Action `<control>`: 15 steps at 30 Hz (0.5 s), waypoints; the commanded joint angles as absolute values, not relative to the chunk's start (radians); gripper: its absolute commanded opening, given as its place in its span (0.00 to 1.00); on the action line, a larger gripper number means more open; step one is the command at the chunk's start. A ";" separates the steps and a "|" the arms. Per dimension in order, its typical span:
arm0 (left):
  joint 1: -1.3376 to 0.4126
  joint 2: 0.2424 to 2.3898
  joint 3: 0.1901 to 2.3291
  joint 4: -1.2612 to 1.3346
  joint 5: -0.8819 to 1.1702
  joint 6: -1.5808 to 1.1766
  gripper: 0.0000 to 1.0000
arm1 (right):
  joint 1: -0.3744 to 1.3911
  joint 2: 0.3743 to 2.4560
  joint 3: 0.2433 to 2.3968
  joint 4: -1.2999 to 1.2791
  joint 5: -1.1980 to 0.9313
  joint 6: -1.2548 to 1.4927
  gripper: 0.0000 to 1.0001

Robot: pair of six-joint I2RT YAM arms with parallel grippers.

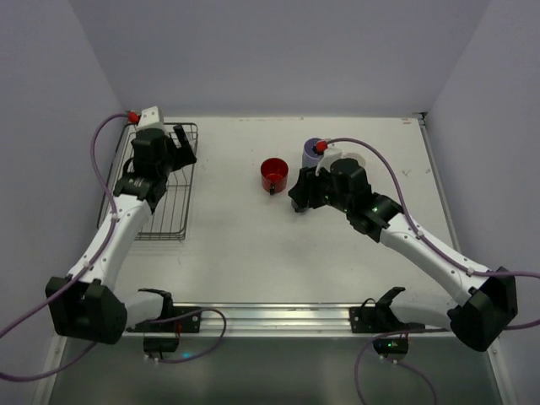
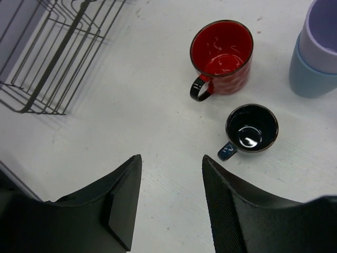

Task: Unload the cups from the dish rack

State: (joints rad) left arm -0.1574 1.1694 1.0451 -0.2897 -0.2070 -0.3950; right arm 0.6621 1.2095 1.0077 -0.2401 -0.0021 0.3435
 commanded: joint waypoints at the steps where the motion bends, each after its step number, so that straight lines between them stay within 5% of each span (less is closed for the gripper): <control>1: -0.133 1.297 1.163 -0.226 -0.323 -0.420 0.82 | 0.669 1.129 0.937 -0.143 -0.101 0.388 0.52; 6: -0.107 1.534 1.316 -0.196 -0.334 -0.399 0.72 | 0.677 1.019 0.842 -0.071 -0.138 0.419 0.50; 15: -0.069 1.834 1.535 -0.187 -0.330 -0.293 0.71 | 0.678 0.969 0.795 -0.017 -0.109 0.430 0.47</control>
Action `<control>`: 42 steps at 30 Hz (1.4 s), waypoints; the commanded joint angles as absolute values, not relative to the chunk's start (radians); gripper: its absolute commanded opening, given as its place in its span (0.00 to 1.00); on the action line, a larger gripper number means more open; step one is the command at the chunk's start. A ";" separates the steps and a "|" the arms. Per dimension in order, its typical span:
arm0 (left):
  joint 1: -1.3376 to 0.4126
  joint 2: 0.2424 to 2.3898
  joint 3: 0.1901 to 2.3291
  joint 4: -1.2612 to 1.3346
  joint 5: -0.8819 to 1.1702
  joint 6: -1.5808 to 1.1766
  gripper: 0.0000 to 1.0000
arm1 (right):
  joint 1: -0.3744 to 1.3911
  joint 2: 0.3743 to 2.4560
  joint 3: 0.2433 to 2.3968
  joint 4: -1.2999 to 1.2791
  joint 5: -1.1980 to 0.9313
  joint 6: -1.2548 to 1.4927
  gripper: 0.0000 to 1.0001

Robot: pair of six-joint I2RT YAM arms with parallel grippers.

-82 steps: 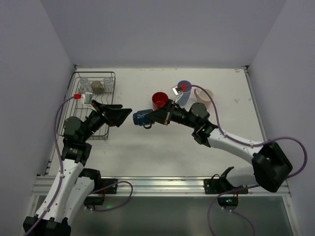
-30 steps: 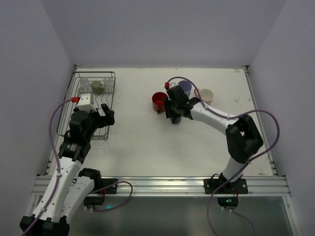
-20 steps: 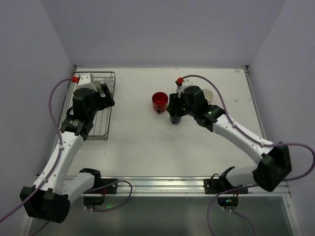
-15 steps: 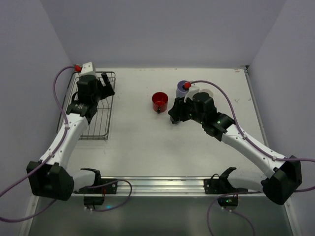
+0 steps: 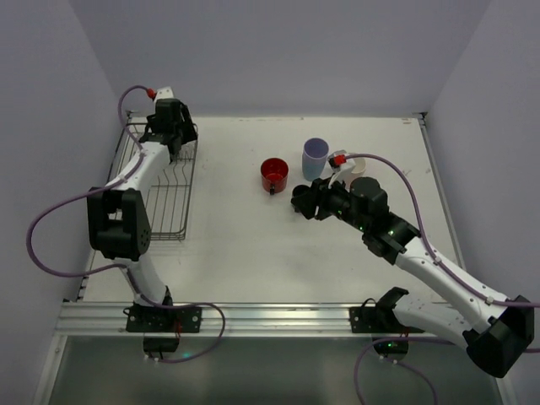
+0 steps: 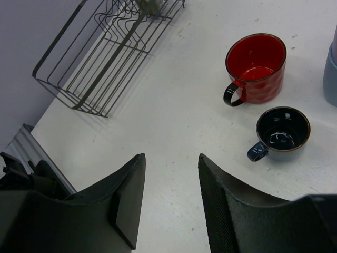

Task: Unload the cups from the dish rack

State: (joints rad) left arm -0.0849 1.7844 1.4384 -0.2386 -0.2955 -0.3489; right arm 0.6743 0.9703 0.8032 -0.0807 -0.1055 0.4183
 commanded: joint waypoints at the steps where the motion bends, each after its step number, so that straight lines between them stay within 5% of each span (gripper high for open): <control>1: -0.066 1.853 1.554 -0.192 -0.330 -0.291 0.71 | 0.678 0.974 0.793 -0.015 -0.107 0.430 0.47; 25: -0.060 2.111 1.683 -0.201 -0.270 -0.249 0.64 | 0.678 1.022 0.798 -0.006 -0.126 0.428 0.47; 31: -0.060 2.141 1.707 -0.202 -0.273 -0.241 0.49 | 0.678 1.028 0.799 -0.006 -0.132 0.428 0.47; 35: -0.060 2.120 1.703 -0.195 -0.264 -0.255 0.22 | 0.678 1.029 0.799 -0.006 -0.130 0.426 0.47; 42: -0.060 1.964 1.645 -0.150 -0.242 -0.287 0.12 | 0.678 1.051 0.807 0.043 -0.158 0.440 0.49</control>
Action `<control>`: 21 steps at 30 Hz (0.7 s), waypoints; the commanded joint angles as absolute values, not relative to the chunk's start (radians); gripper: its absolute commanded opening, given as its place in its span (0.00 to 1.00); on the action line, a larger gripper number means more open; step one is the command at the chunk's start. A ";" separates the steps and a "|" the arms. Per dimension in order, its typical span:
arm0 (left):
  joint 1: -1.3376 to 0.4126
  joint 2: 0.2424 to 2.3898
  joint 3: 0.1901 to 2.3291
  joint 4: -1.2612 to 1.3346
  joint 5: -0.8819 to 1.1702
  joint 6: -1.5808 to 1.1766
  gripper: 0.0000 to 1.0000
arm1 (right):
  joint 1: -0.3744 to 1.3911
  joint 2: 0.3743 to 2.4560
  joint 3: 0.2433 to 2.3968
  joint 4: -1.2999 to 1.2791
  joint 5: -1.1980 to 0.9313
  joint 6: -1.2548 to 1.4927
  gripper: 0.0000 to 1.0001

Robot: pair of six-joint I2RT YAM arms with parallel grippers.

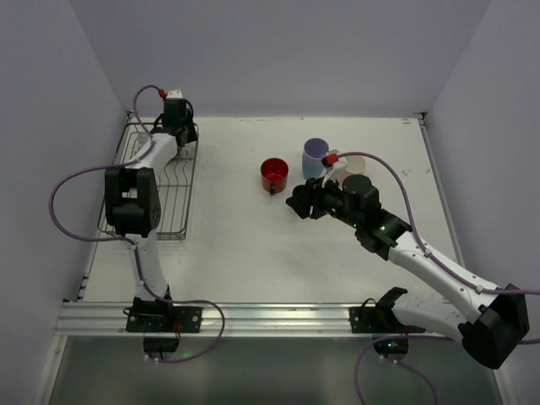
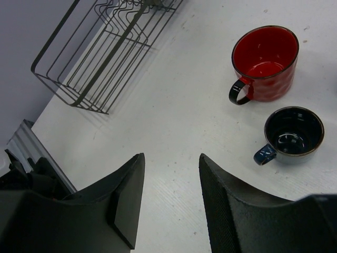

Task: Unload the cups from the dish rack

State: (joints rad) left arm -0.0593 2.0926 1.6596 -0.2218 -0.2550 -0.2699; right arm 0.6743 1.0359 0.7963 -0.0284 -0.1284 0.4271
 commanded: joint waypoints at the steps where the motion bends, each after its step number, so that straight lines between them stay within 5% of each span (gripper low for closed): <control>1: -0.058 1.945 1.635 -0.147 -0.244 -0.294 0.11 | 0.678 1.054 0.810 0.043 -0.172 0.443 0.49; 12: -0.057 1.640 1.428 -0.141 -0.210 -0.443 0.03 | 0.680 1.043 0.798 0.211 -0.311 0.592 0.68; 21: -0.060 1.167 0.978 0.090 0.292 -0.753 0.01 | 0.716 1.150 0.689 0.590 -0.388 0.824 0.74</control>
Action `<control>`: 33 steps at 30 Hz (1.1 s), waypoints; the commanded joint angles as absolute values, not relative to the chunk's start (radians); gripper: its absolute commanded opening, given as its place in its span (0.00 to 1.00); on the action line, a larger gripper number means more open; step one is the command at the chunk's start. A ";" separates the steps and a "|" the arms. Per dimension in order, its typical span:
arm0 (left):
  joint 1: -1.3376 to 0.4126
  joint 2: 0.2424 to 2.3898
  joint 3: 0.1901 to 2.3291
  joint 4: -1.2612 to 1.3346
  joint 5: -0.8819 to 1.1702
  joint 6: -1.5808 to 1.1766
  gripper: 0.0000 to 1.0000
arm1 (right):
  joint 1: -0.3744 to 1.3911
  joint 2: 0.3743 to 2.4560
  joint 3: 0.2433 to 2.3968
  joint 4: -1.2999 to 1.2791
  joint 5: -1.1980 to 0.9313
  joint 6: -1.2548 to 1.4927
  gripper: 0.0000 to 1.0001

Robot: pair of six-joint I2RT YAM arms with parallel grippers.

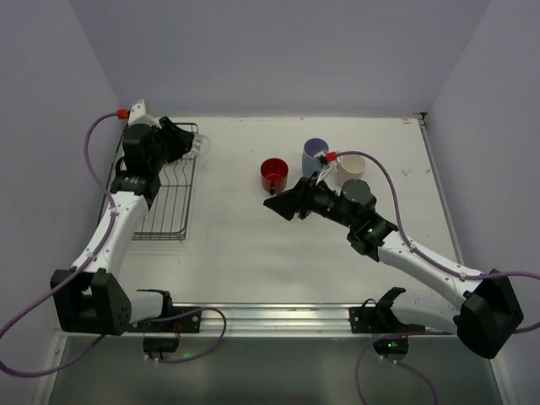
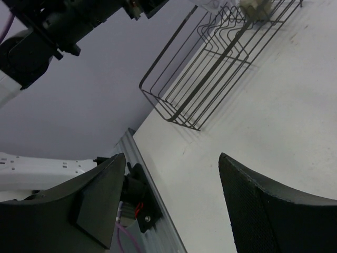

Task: Unload the cups from the dish rack

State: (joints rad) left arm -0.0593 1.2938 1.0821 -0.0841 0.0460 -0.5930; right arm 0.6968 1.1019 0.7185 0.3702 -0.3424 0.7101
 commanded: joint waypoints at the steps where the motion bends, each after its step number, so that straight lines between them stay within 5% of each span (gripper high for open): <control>1: -0.060 1.129 0.938 0.116 0.328 -0.782 0.01 | 0.718 1.161 0.686 0.613 -0.391 0.833 0.74; 10: -0.086 0.838 0.571 0.408 0.594 -1.063 0.00 | 0.723 1.229 0.699 0.735 -0.451 0.870 0.73; 19: -0.231 0.825 0.403 0.690 0.618 -1.213 0.00 | 0.736 1.287 0.752 0.733 -0.449 0.887 0.70; 22: -0.267 0.831 0.397 0.716 0.606 -1.215 0.00 | 0.744 1.295 0.767 0.727 -0.449 0.888 0.67; 26: -0.308 0.834 0.388 0.739 0.598 -1.213 0.02 | 0.750 1.305 0.790 0.730 -0.454 0.896 0.50; 29: -0.313 0.839 0.387 0.739 0.609 -1.204 0.14 | 0.753 1.305 0.787 0.747 -0.443 0.917 0.30; 31: -0.313 0.827 0.405 0.692 0.618 -1.155 0.38 | 0.752 1.281 0.766 0.762 -0.399 0.926 0.06; 32: -0.313 0.822 0.420 0.651 0.621 -1.126 0.49 | 0.753 1.267 0.759 0.758 -0.384 0.923 0.00; 33: -0.313 0.809 0.472 0.588 0.617 -1.032 0.72 | 0.752 1.253 0.755 0.723 -0.373 0.916 0.00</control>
